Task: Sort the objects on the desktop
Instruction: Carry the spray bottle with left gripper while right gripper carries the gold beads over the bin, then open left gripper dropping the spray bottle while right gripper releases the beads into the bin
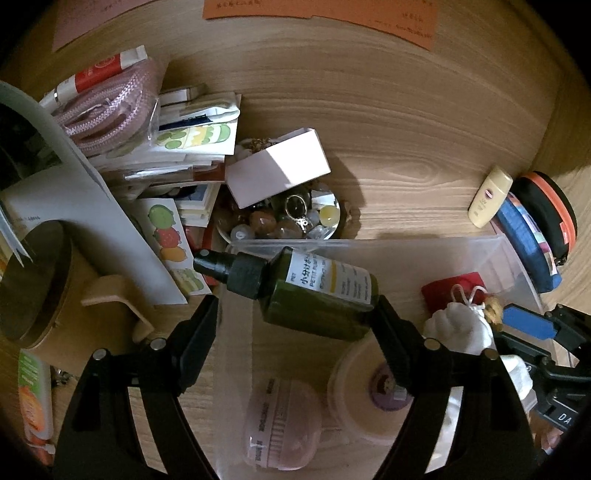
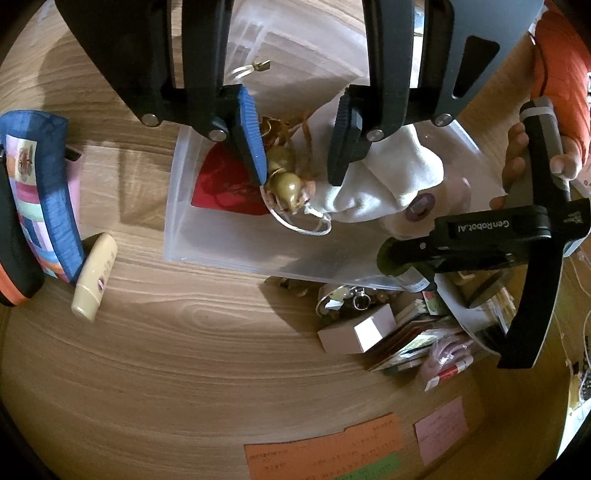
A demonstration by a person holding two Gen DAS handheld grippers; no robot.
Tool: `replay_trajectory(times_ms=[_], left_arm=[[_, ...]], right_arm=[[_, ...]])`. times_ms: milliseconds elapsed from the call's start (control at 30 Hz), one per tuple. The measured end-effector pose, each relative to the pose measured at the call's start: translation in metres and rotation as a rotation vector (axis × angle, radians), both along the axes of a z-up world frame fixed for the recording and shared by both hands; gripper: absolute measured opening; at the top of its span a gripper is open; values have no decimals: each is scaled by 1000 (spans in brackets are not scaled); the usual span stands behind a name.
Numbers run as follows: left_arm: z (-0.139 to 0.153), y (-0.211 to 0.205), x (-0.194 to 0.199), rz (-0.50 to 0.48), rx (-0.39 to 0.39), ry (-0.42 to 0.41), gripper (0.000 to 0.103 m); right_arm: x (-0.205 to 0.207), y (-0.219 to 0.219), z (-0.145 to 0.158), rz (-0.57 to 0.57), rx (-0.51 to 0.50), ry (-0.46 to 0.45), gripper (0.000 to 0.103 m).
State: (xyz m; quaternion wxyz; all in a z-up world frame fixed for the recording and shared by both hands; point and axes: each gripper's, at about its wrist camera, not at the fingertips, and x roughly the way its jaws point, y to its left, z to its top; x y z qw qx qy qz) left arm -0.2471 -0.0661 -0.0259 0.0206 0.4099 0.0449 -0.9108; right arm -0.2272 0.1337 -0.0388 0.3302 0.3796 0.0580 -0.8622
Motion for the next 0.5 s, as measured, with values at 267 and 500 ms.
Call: replay_trajectory(times_ms=[267, 500], left_arm=[[2, -1, 2, -3, 14, -6, 82], [6, 2, 5, 4, 20, -5, 82]], right_arm=[[1, 1, 4, -3, -9, 6, 43], [2, 8, 12, -34, -23, 31, 61]])
